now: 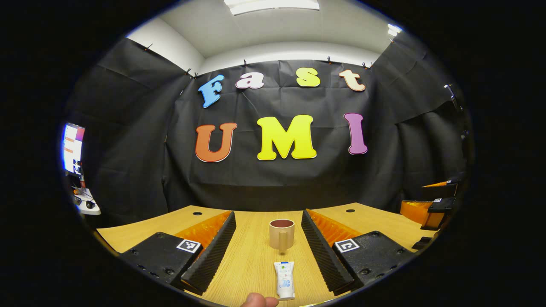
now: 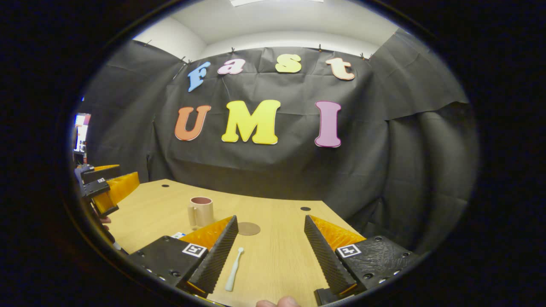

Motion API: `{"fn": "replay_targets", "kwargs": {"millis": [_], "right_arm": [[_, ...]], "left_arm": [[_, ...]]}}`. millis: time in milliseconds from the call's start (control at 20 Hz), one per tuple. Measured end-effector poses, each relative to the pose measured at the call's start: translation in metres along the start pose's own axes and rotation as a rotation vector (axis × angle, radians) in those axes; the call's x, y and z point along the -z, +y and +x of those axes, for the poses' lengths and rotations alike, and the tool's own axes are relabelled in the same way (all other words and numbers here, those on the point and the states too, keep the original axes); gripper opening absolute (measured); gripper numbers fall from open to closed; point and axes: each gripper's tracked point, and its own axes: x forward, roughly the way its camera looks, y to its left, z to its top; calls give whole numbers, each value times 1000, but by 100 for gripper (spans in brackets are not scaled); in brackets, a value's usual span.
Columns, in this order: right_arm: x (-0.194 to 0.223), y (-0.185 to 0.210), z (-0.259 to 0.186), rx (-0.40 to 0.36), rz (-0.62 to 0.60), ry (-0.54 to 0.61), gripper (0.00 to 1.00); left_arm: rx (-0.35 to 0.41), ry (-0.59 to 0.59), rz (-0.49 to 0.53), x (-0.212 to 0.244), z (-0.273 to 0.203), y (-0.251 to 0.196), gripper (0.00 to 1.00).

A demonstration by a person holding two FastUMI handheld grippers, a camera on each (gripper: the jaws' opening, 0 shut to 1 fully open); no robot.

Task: Put the toothbrush and toothpaste on the desktop into the cup, then pick up the cup and place it on the coaster on the desktop.

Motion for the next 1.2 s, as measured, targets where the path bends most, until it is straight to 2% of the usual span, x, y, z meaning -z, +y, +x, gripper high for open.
{"fn": "replay_targets", "kwargs": {"millis": [150,450,500,600,650,700,950,1200], "right_arm": [[7,8,1,-14,1,23,97],[17,12,7,-28,0,63,92],[19,12,8,-28,-2,68,97],[21,17,9,-41,6,77,98],[24,20,9,-47,8,86,95],[26,21,10,-51,11,94,98],[44,24,14,-52,42,149,92],[66,28,16,-54,34,215,98]], "left_arm": [[-5,11,7,4,2,1,98],[20,54,7,15,7,-6,98],[20,71,4,19,8,-7,98],[19,109,2,30,10,-9,100],[20,126,1,34,10,-9,98],[21,143,0,39,12,-11,98],[49,246,-31,63,11,-20,98],[89,393,-14,94,13,-27,98]]}}
